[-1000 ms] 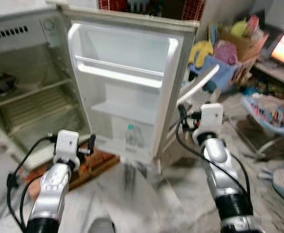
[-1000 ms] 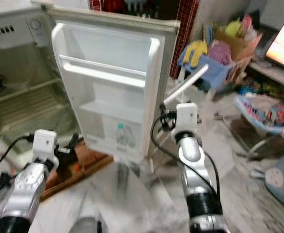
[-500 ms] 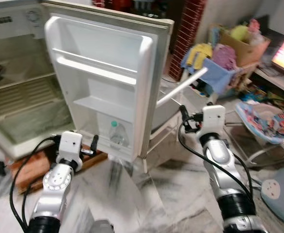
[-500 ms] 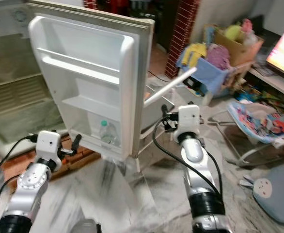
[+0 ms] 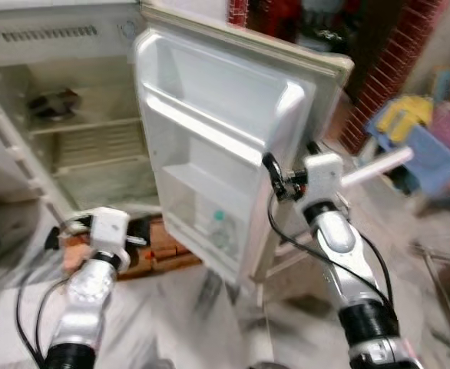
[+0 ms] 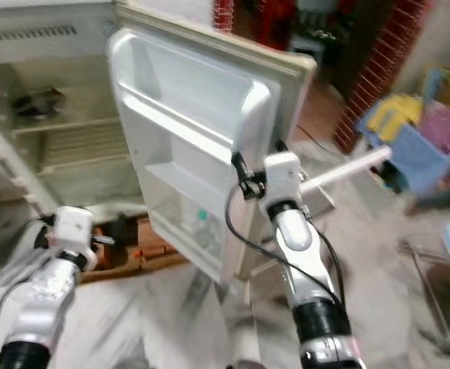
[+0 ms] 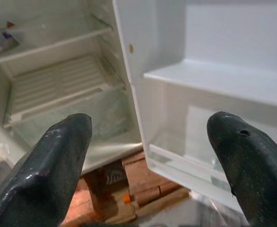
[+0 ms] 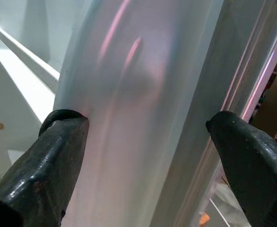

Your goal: Restocking fridge

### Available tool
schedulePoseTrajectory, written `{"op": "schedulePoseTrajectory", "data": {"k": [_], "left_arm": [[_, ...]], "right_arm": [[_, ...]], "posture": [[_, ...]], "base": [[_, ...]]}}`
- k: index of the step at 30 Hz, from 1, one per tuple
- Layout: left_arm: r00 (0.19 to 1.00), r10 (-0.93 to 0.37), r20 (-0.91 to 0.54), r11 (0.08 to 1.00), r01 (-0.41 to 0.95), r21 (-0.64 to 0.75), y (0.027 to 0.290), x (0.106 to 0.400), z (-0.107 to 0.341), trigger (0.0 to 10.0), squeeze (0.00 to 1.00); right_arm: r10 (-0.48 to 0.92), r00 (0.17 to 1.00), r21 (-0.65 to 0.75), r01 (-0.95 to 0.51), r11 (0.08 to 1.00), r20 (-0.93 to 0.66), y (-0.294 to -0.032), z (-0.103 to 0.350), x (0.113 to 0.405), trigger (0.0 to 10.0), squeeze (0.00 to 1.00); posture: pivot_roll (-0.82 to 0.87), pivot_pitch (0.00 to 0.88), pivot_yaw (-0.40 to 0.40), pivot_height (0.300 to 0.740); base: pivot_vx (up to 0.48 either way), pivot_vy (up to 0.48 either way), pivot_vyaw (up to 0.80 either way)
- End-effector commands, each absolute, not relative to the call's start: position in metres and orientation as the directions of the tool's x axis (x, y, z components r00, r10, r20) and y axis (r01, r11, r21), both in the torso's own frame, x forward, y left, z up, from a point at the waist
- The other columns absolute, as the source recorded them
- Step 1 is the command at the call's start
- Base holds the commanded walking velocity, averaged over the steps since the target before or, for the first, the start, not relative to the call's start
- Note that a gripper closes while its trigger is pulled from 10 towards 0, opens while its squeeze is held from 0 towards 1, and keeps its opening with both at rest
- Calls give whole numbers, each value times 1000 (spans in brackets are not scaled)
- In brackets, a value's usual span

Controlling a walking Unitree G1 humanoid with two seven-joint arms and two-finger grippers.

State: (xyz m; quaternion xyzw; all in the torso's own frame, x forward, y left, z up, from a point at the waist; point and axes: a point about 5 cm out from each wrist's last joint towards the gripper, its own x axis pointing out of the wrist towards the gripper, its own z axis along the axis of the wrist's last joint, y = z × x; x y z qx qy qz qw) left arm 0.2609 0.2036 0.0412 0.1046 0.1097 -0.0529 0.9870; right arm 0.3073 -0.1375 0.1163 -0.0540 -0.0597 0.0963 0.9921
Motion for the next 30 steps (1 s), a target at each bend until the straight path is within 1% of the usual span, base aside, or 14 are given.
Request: {"op": "schedulePoseTrajectory", "data": {"k": [1, 4, 6, 8, 9, 10, 11, 12, 13, 19, 26, 30], "left_arm": [[970, -77, -232, 977, 120, 178, 207, 260, 42, 10000, 0], [970, -83, -227, 976, 125, 180, 207, 260, 42, 10000, 0], [971, -87, -223, 976, 128, 178, 207, 260, 43, 10000, 0], [971, -88, -224, 974, 130, 183, 206, 260, 43, 10000, 0], [970, -92, -225, 973, 135, 185, 206, 260, 43, 10000, 0], [970, -92, -225, 973, 135, 185, 206, 260, 43, 10000, 0], [971, -99, -219, 973, 141, 184, 205, 259, 43, 10000, 0], [971, -99, -219, 973, 141, 184, 205, 259, 43, 10000, 0], [970, -103, -220, 972, 145, 184, 205, 259, 43, 10000, 0], [970, -109, -216, 972, 150, 182, 205, 260, 44, 10000, 0], [972, -103, -213, 972, 144, 185, 206, 259, 45, 10000, 0], [972, -89, -218, 977, 128, 171, 208, 258, 44, 10000, 0]], "right_arm": [[156, 979, -94, -144, 985, 133, -137, 129, 318, 10000, 0], [156, 979, -90, -145, 985, 130, -138, 128, 317, 10000, 0], [179, 977, -76, -171, 982, 120, -140, 125, 314, 10000, 0], [206, 972, -52, -202, 978, 110, -140, 123, 312, 10000, 0], [253, 963, -35, -250, 967, 94, -139, 120, 309, 10000, 0], [253, 963, -35, -250, 967, 94, -139, 120, 309, 10000, 0], [298, 951, -8, -299, 954, 83, -139, 118, 306, 10000, 0], [298, 951, -8, -299, 954, 83, -139, 118, 306, 10000, 0], [339, 939, -5, -339, 941, 61, -140, 115, 305, 10000, 0], [340, 938, -15, -340, 940, 62, -145, 118, 310, 10000, 0], [420, 906, -9, -420, 907, 57, -139, 121, 313, 10000, 0], [437, 898, -17, -437, 899, 49, -139, 122, 315, 10000, 0]], "posture": [[153, 0, -83, 740], [154, 0, -84, 740], [155, 0, -86, 740], [154, 0, -86, 740], [153, 0, -85, 740], [153, 0, -85, 740], [151, 0, -84, 740], [151, 0, -84, 740], [149, 0, -82, 740], [150, 0, -80, 740], [158, 0, -77, 740], [159, 0, -76, 740]], "base": [[0, 0, 0], [0, 0, 0], [0, 0, 0], [0, 0, 0], [0, 0, 0], [0, 0, 0], [0, 0, 0], [0, 0, 0], [0, -292, 0], [0, -441, 0], [0, -458, 0], [0, -126, 0]]}}
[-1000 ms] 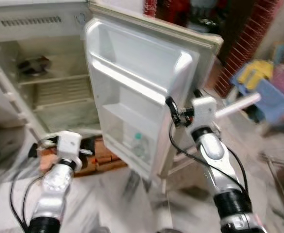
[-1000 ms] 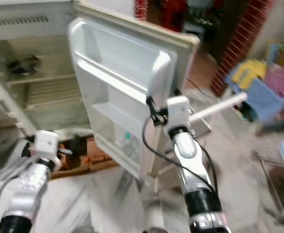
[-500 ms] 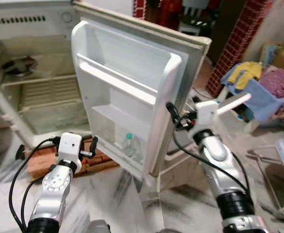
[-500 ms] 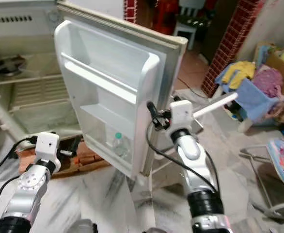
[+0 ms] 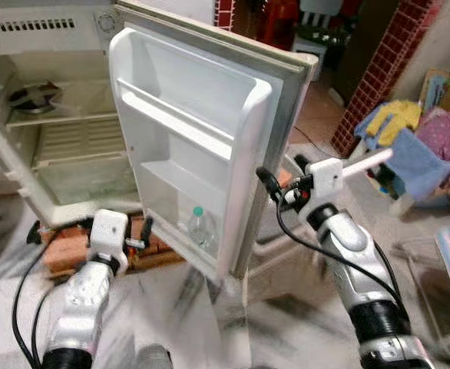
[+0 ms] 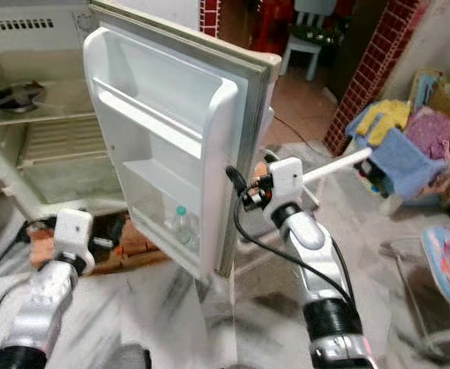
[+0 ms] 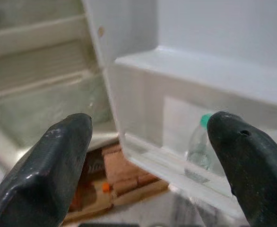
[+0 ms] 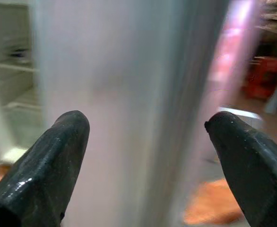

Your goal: Restocking fridge

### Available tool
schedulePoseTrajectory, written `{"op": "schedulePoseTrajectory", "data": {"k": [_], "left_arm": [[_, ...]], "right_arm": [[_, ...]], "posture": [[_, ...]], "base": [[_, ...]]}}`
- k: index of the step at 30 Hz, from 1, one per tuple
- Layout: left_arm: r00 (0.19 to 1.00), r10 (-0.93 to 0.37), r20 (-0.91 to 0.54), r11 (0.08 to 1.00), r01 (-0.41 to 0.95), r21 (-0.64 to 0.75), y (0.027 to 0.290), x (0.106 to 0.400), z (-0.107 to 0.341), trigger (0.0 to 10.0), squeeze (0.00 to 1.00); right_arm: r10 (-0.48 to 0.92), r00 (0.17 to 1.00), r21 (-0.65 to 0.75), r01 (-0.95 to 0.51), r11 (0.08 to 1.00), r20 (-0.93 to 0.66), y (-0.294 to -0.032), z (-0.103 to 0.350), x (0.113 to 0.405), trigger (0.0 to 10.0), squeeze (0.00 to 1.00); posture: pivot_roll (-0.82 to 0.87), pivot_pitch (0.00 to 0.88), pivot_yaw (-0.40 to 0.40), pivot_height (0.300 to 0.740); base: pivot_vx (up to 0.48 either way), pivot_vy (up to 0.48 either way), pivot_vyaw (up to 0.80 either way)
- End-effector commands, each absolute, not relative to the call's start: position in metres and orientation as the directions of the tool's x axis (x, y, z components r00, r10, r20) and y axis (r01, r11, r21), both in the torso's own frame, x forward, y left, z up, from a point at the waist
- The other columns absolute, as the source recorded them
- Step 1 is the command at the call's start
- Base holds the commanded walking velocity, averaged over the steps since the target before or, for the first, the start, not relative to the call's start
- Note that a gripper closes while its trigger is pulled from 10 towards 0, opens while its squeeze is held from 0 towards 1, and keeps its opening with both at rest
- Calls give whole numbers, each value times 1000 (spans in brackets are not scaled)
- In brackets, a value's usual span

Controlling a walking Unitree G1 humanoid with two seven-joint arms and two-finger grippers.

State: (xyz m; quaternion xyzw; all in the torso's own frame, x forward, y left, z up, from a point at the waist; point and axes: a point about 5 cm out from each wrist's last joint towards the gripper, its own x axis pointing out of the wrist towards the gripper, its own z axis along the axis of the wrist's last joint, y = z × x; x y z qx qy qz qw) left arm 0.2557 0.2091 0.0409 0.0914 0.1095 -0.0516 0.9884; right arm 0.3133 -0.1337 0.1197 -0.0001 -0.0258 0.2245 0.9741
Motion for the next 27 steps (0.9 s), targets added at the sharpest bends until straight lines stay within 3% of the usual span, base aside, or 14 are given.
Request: {"op": "schedulePoseTrajectory", "data": {"k": [1, 6, 13, 27], "left_arm": [[973, -81, -218, 978, 120, 172, 209, 257, 44, 10000, 0], [963, 7, -268, 990, 31, 137, 221, 246, 38, 10000, 0], [945, 78, -317, 996, -61, 65, 237, 215, 32, 10000, 0], [909, 23, -416, 999, -36, -24, 227, 186, 25, 10000, 0]], "right_arm": [[444, 895, -20, -443, 896, 46, -139, 122, 315, 10000, 0], [540, 838, -12, -541, 841, 82, -137, 131, 314, 10000, 0], [481, 871, -31, -481, 876, 98, -147, 147, 337, 10000, 0], [534, 827, 103, -555, 825, 178, -123, 183, 372, 10000, 0]], "posture": [[159, 0, -76, 740], [155, 0, -74, 740], [177, 5, -76, 740], [233, 21, -93, 740]], "base": [[0, 0, 0], [0, 0, 0], [0, 0, 0], [0, 0, 0]]}}
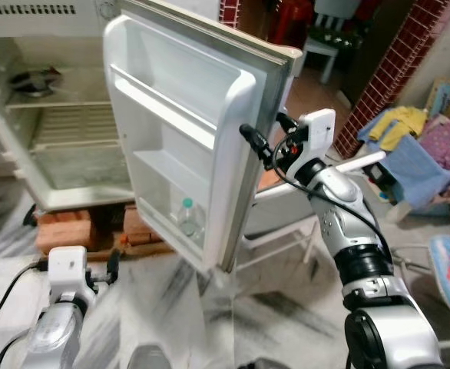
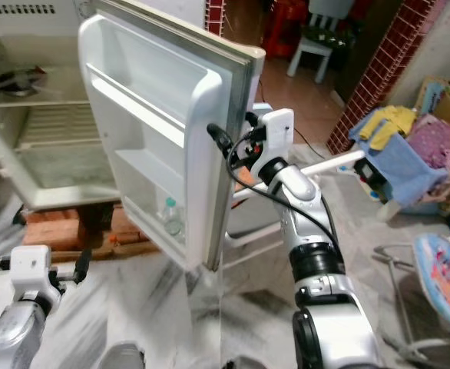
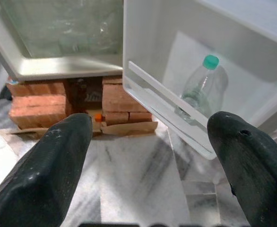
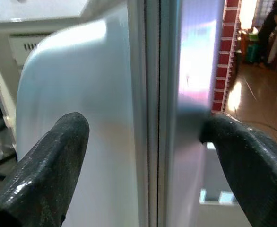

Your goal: Restocking fridge

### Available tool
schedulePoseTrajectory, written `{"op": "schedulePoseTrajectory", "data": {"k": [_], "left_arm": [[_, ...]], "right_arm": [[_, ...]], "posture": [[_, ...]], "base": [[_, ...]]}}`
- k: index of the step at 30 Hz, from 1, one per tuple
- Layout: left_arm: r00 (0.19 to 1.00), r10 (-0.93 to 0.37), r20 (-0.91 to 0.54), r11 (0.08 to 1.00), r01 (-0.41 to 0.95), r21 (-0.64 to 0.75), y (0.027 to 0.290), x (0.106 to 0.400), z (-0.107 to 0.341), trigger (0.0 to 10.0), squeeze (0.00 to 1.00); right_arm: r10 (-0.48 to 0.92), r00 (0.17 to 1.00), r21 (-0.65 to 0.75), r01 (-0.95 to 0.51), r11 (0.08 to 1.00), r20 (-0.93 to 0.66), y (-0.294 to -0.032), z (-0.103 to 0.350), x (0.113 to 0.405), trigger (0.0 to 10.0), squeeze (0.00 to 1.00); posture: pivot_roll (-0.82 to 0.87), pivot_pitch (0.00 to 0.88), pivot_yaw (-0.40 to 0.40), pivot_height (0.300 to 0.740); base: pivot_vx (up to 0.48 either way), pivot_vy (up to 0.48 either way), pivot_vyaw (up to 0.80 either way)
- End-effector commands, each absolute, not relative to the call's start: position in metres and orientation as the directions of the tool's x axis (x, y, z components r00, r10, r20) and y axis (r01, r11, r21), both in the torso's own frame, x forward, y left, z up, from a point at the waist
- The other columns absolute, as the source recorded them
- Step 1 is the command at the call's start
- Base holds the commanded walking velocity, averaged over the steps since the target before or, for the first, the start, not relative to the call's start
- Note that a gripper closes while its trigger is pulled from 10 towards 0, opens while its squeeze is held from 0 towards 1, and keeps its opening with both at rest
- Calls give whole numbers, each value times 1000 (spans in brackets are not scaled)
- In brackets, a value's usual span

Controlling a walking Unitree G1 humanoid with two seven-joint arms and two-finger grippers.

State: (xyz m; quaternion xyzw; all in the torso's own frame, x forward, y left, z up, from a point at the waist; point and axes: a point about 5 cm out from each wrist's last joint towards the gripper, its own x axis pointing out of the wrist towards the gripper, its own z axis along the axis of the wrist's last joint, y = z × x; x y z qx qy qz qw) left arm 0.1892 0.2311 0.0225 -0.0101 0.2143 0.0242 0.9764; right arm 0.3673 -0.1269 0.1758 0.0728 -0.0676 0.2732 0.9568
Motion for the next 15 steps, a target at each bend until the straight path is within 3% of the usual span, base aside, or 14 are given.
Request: {"op": "schedulePoseTrajectory", "data": {"k": [1, 10, 11, 12, 13, 15], "left_arm": [[909, 23, -416, 999, -36, -24, 227, 186, 25, 10000, 0], [902, 43, -430, 998, -55, -14, 226, 178, 25, 10000, 0], [901, 44, -432, 999, -54, -9, 226, 176, 25, 10000, 0], [900, 43, -434, 999, -52, -9, 226, 176, 25, 10000, 0], [898, 39, -437, 999, -48, -9, 225, 176, 25, 10000, 0], [895, 29, -446, 999, -40, -14, 225, 174, 25, 10000, 0]], "right_arm": [[534, 827, 103, -555, 825, 178, -123, 183, 372, 10000, 0], [533, 826, 105, -555, 825, 182, -113, 196, 386, 10000, 0], [671, 706, 216, -708, 672, 229, -93, 203, 377, 10000, 0], [732, 629, 260, -777, 574, 264, -85, 207, 370, 10000, 0], [815, 460, 319, -878, 358, 352, -77, 219, 350, 10000, 0], [868, 122, 299, -954, -31, 481, -72, 241, 303, 10000, 0]], "posture": [[233, 21, -93, 740], [267, 34, -111, 740], [268, 37, -112, 740], [268, 37, -112, 740], [267, 38, -112, 740], [263, 38, -110, 740]], "base": [[0, 0, 0], [0, 0, 0], [0, 0, 0], [0, 0, 0], [0, 0, 0], [0, 0, 0]]}}
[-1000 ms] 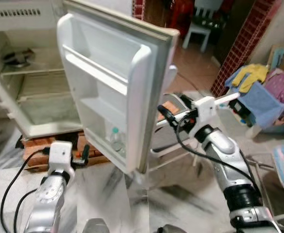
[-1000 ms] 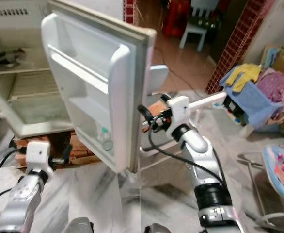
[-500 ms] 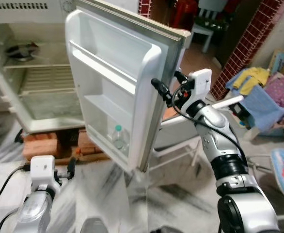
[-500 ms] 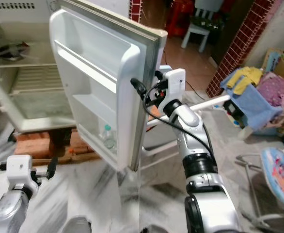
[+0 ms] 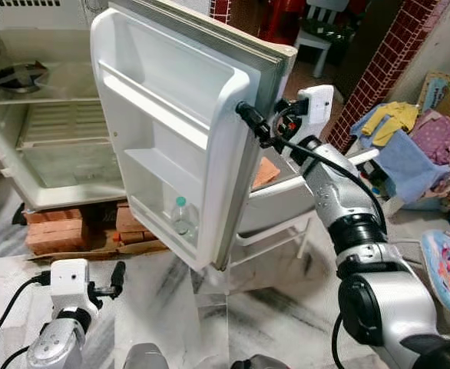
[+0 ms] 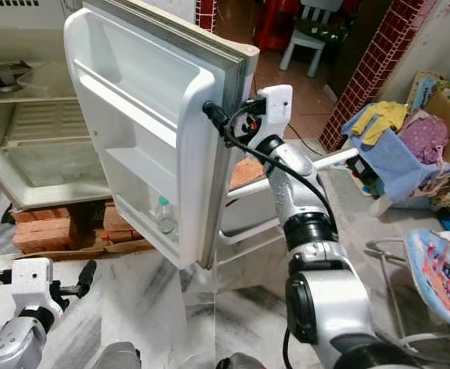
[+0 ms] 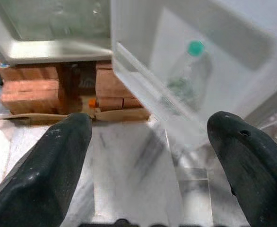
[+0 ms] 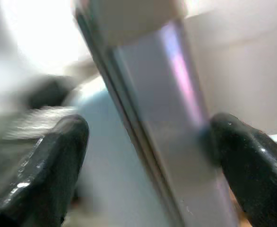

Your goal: Restocking fridge

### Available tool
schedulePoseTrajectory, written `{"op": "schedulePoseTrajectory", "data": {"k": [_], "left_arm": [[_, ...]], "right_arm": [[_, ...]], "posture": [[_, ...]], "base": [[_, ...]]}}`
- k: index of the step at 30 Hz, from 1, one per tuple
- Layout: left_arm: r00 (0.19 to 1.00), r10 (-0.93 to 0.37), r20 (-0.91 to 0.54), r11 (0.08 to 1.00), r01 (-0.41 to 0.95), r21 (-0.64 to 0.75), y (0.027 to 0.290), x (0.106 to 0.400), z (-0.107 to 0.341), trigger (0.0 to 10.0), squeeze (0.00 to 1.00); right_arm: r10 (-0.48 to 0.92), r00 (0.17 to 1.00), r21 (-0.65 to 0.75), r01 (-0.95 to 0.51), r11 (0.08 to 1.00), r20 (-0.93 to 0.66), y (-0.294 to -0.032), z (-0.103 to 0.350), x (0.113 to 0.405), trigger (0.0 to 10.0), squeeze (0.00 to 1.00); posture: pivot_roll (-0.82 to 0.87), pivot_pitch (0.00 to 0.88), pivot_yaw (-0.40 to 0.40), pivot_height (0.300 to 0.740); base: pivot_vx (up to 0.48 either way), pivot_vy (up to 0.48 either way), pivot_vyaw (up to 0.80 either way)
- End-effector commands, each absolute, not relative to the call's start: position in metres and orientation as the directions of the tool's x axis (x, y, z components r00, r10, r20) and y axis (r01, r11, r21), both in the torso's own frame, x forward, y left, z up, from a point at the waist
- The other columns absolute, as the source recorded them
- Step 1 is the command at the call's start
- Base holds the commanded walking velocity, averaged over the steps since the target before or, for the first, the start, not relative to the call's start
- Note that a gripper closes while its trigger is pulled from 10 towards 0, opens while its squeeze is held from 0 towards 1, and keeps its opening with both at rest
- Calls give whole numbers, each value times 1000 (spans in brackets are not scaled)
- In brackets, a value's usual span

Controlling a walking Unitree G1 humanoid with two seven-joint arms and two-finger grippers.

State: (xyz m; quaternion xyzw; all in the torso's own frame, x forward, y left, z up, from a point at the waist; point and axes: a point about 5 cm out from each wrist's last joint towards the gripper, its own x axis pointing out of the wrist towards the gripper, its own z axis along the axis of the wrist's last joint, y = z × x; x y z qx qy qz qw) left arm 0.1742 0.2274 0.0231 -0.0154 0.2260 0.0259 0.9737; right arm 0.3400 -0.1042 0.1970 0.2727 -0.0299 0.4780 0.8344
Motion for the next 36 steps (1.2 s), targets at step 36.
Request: {"op": "schedulePoseTrajectory", "data": {"k": [36], "left_arm": [[917, -73, -391, 995, 94, 33, 213, 206, 32, 10000, 0]], "right_arm": [[174, 979, 117, -162, 980, -109, -135, 95, 294, 10000, 0]], "posture": [[179, 1, -102, 740]], "base": [[0, 0, -82]]}}
